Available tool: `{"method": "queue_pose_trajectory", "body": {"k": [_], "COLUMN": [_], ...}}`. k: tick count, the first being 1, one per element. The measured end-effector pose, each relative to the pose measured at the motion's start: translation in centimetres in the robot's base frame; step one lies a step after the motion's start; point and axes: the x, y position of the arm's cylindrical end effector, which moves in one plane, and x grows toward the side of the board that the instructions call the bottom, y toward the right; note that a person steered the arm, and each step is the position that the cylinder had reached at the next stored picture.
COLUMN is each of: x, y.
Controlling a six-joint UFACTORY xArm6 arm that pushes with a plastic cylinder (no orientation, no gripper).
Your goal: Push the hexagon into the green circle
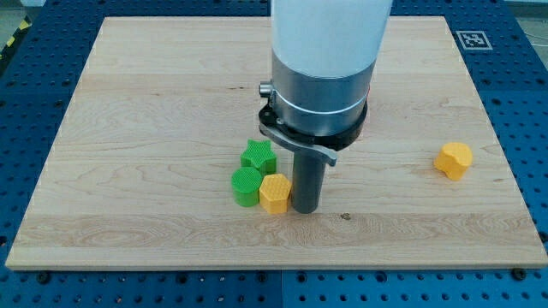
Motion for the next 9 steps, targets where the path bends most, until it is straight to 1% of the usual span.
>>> {"method": "queue_pose_trajectory", "body": {"k": [1, 3, 4, 5, 6, 7, 8, 9], "x": [-0.2, -0.2, 0.1, 0.3, 1.7, 3.8, 3.8, 2.9], "y": [2.6, 4.5, 6.8, 7.4, 9.6, 13.4, 18.6, 22.5]}}
